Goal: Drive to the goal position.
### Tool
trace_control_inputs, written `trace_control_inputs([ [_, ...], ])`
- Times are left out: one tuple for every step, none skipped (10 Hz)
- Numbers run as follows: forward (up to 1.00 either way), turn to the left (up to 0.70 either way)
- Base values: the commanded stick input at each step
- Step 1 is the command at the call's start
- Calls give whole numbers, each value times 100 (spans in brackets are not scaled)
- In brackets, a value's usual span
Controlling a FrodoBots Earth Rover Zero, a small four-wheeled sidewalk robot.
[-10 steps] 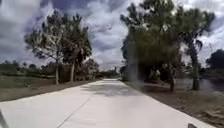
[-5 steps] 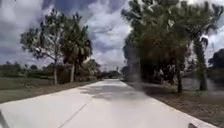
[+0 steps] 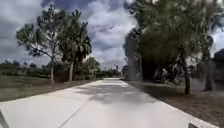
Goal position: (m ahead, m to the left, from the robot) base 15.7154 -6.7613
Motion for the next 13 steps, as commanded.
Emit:
trace_control_inputs([
  [69, 1],
  [69, 1],
  [69, 1],
  [69, 1],
  [69, 1],
  [69, 1],
  [69, 1],
  [69, 1],
  [69, 1],
  [69, 1],
  [69, 2],
  [69, 7],
  [69, 14],
])
